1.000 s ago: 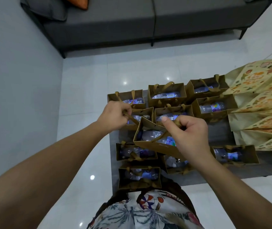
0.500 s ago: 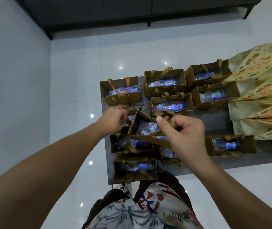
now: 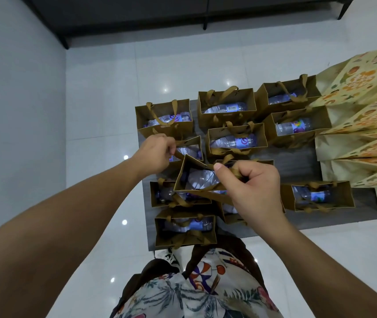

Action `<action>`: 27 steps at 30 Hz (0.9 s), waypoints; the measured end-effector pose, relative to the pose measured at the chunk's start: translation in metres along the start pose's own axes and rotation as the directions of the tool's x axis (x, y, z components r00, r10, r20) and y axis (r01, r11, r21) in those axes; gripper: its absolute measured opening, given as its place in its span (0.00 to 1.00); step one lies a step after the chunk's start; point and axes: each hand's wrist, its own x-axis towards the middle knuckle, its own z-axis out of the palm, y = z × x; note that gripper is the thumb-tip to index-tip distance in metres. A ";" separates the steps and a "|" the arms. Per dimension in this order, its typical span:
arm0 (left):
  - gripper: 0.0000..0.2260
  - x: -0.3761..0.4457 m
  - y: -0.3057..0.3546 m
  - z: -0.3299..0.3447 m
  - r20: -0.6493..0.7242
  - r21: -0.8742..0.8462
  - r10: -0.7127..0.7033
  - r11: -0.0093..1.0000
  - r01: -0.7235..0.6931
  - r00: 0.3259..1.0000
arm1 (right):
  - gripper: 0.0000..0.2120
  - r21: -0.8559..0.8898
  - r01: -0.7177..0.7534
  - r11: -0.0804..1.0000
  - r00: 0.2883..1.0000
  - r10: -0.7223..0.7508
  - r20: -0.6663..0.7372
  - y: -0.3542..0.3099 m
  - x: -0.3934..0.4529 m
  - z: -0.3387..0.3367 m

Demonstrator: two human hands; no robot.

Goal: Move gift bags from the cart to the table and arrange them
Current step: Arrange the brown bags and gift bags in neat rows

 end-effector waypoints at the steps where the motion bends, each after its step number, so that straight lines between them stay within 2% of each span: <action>1: 0.12 -0.001 0.001 0.000 -0.002 -0.002 0.003 1.000 -0.003 1.000 | 0.22 0.002 -0.002 1.000 1.000 0.002 0.002 0.000 -0.001 0.000; 4: 0.09 -0.008 0.001 0.000 -0.027 -0.016 -0.019 1.000 0.019 0.999 | 0.22 0.009 0.000 1.000 1.000 0.000 -0.002 -0.001 -0.005 0.000; 8: 0.13 -0.033 0.002 0.005 -0.112 -0.009 -0.051 0.999 0.051 0.992 | 0.21 -0.022 0.019 1.000 0.999 -0.019 -0.034 -0.004 -0.010 -0.005; 9: 0.12 -0.041 0.002 0.010 -0.071 -0.007 -0.075 0.997 0.075 0.995 | 0.21 -0.018 0.023 1.000 0.999 -0.024 -0.041 -0.004 -0.011 -0.006; 12: 0.10 -0.061 -0.001 0.035 0.164 0.035 -0.114 0.993 0.110 0.980 | 0.21 -0.034 0.044 0.998 0.998 -0.046 -0.048 -0.003 -0.018 -0.007; 14: 0.09 -0.071 0.000 0.055 0.252 0.031 -0.114 0.994 0.109 0.961 | 0.21 -0.051 0.061 0.997 0.996 -0.064 -0.057 -0.001 -0.022 -0.008; 17: 0.09 -0.078 0.004 0.083 0.294 -0.011 -0.100 0.994 0.108 0.951 | 0.21 -0.023 0.033 0.999 0.995 -0.035 -0.093 0.004 -0.027 -0.015; 21: 0.15 -0.076 0.004 0.111 0.283 -0.053 -0.122 0.988 0.142 0.951 | 0.21 -0.068 0.039 0.997 0.991 -0.047 -0.128 0.012 -0.033 -0.026; 27: 0.23 -0.060 0.010 0.140 0.390 0.033 -0.097 0.995 0.091 0.916 | 0.22 -0.093 0.009 0.996 0.984 -0.025 -0.176 0.025 -0.040 -0.042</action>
